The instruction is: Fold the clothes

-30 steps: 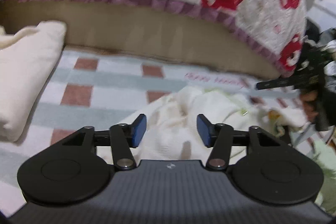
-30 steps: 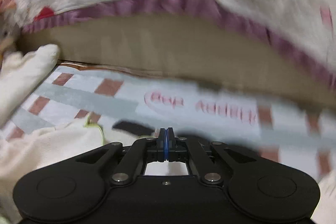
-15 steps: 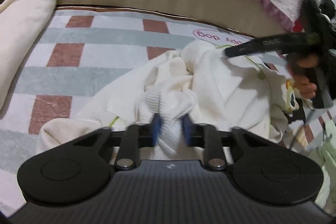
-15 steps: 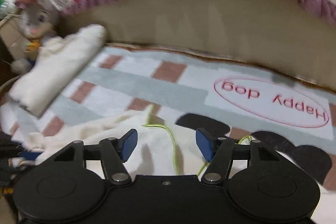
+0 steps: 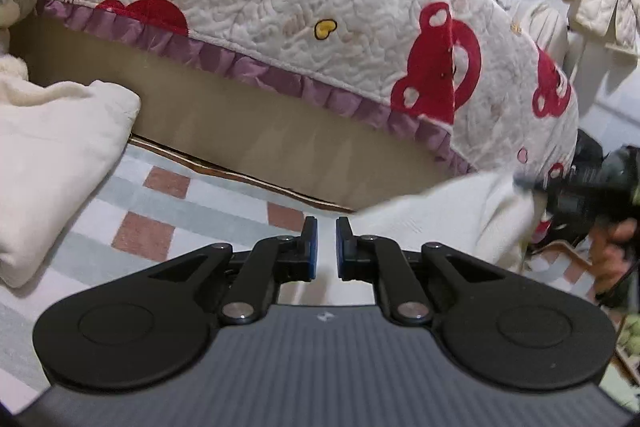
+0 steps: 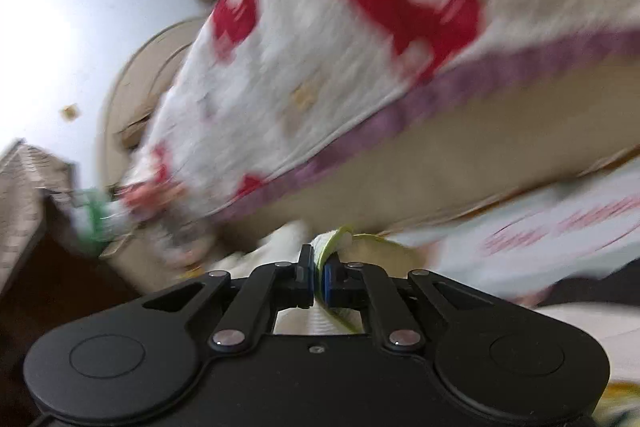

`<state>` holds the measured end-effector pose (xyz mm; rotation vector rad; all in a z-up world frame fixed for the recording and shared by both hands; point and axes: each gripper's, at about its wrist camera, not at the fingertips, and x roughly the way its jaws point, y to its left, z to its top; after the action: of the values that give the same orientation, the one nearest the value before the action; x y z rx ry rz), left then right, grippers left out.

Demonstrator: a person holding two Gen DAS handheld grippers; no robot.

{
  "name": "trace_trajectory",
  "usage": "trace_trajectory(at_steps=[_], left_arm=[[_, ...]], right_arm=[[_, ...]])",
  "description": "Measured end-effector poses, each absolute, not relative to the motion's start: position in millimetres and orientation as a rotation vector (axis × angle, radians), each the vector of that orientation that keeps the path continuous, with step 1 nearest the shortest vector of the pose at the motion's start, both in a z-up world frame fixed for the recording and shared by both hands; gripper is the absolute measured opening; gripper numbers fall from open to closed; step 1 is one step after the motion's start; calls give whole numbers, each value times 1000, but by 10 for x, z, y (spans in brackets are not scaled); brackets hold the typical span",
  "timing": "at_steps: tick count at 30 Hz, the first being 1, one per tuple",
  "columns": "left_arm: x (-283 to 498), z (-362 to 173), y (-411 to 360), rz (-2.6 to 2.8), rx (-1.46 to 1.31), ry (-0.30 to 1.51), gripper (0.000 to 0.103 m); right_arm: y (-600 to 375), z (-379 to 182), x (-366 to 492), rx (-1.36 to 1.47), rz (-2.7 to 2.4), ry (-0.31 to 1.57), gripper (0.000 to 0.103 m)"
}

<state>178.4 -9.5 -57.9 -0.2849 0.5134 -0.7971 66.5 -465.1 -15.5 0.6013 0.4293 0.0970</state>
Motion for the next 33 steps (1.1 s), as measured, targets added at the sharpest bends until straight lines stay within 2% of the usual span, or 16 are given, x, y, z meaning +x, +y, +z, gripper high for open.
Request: trace_trajectory(at_steps=[3,6,8,15,17,21,22,23,24,25,26,33], left_arm=[[1830,-599,-109,-803,-261,542,17],[1797,-607,-171,-873,-208,573,29],[1728,-637,-289,-917,-140,594,52],[1507,-917,-827,-1021,139,727,57],[1446,-1004,-953,-1058,212,761,65],[1340,-1175,-1119,-1041,336,788,68],[1373,-1132,-1048,-998,315,769,67],[1405,-1088,-978,-954,293,751,56],[1437,-1044,-907,-911,272,732,39],[1470,-1001,-837,-868,252,713,3],[1502,-957,-766,-824,231,694,0],[1728,-651,-273,-521,87,558,0]], right_arm=[[-4862,-390,569,415,-148,578,7],[-5110,-699,679,399,-287,691,6],[-5224,-845,784,405,-324,715,6],[-5041,-1013,970,289,-331,757,6],[-5019,-1026,995,273,-330,758,7],[-5076,-1023,887,360,-312,740,7],[-5103,-1024,853,406,-301,725,7],[-5130,-1033,822,450,-284,707,7],[-5155,-1040,790,488,-264,687,7],[-5172,-1050,761,514,-244,670,7],[-5186,-1060,734,534,-222,653,7],[-4987,-1018,444,655,162,524,8]])
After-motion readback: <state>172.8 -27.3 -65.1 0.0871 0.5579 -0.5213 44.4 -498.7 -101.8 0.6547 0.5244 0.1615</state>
